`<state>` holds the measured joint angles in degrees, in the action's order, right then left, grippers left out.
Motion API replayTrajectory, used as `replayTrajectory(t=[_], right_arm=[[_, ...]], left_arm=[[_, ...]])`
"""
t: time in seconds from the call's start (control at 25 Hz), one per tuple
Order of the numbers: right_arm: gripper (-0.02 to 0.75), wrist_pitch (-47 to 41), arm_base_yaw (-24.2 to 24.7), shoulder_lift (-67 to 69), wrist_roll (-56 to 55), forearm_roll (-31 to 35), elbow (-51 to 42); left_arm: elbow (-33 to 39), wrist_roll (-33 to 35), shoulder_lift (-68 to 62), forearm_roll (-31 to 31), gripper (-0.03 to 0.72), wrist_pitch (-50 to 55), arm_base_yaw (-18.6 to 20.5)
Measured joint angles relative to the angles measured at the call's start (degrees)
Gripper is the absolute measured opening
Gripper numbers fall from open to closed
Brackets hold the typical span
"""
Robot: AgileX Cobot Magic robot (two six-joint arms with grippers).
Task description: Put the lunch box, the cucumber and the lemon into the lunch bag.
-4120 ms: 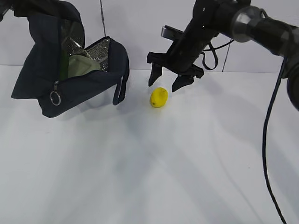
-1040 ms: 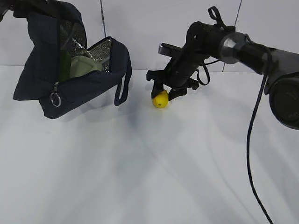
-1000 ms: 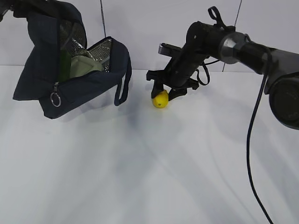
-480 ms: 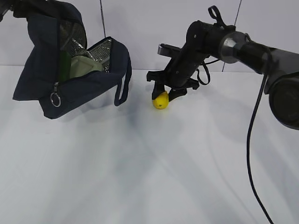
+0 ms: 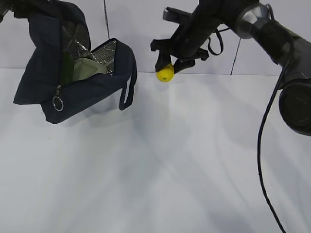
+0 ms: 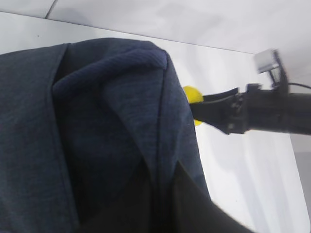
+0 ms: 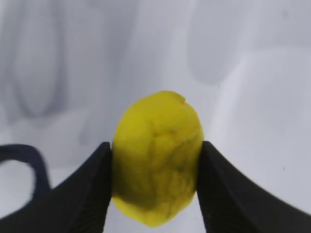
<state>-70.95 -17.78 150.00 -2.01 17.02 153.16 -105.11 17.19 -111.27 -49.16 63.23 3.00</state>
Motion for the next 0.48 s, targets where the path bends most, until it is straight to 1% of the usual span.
replayTrajectory(t=[0.12, 0.2, 0.32, 0.48], right_arm=[[0.391, -0.4, 0.0, 0.0, 0.0, 2.0, 5.7], [0.391, -0.6, 0.0, 0.0, 0.0, 4.7, 9.5], [0.389, -0.7, 0.0, 0.0, 0.0, 10.6, 13.7], [0.389, -0.9, 0.0, 0.0, 0.0, 19.8, 15.0]], left_arm=[[0.0, 0.0, 0.0, 0.0, 0.008, -0.9, 0.0], [0.0, 0.0, 0.0, 0.0, 0.008, -1.4, 0.0], [0.0, 0.0, 0.0, 0.0, 0.008, -2.0, 0.0], [0.0, 0.0, 0.0, -1.0, 0.008, -2.4, 0.0]])
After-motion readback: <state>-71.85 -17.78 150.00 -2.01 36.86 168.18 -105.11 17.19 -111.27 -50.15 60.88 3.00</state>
